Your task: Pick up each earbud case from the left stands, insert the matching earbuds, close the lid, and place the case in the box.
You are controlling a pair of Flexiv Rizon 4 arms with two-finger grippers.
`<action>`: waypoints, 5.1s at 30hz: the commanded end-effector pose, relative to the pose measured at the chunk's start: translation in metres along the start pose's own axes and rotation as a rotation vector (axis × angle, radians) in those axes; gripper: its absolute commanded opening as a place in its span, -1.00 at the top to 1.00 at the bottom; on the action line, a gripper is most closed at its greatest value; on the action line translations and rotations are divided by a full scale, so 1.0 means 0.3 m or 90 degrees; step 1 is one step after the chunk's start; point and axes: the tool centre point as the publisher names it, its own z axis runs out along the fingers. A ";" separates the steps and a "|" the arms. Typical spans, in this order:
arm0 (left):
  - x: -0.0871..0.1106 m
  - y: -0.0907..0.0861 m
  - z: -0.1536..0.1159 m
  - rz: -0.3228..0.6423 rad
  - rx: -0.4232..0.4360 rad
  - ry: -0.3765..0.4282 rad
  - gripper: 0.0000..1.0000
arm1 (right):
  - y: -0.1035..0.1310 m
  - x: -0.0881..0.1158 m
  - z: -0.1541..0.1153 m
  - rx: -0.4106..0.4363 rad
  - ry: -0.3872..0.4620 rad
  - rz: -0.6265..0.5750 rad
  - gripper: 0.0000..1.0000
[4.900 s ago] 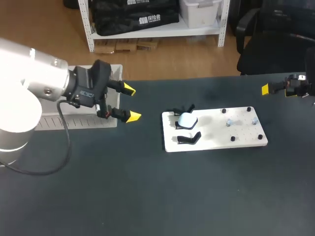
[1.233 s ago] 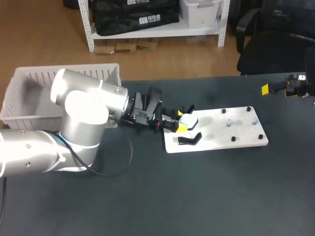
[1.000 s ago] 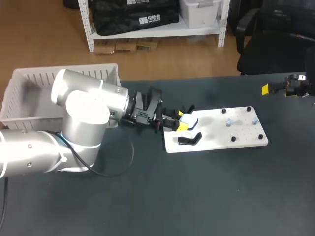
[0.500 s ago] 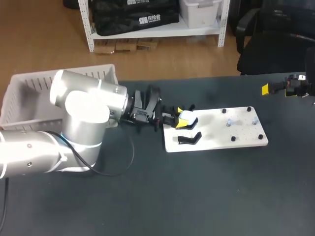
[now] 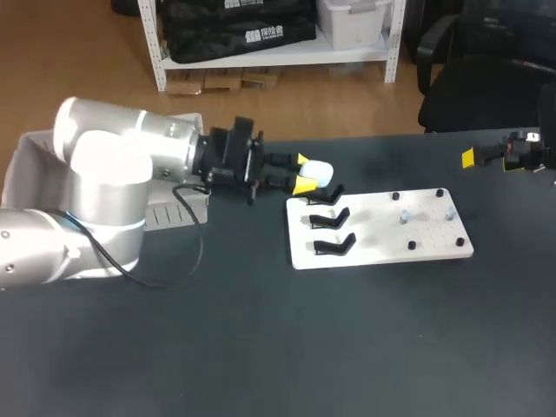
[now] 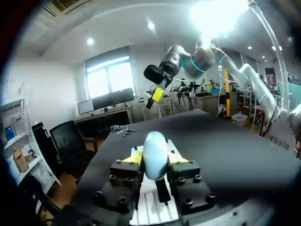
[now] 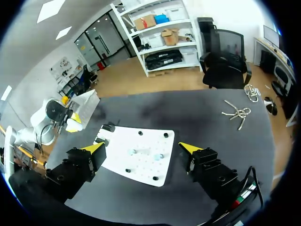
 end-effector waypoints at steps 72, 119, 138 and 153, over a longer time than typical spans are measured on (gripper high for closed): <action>-0.242 -0.199 -0.092 -0.040 -0.069 -0.104 1.00 | 0.149 0.054 -0.037 -0.021 0.009 -0.025 -1.00; -0.204 -0.241 -0.028 -0.095 -0.052 -0.116 1.00 | 0.711 0.140 0.074 -0.075 0.147 -0.087 -1.00; -0.204 -0.241 -0.028 -0.095 -0.052 -0.116 1.00 | 0.770 0.144 0.163 -0.077 0.170 -0.094 -1.00; -0.204 -0.241 -0.028 -0.095 -0.052 -0.116 1.00 | 0.757 0.128 0.192 -0.075 0.176 -0.090 -1.00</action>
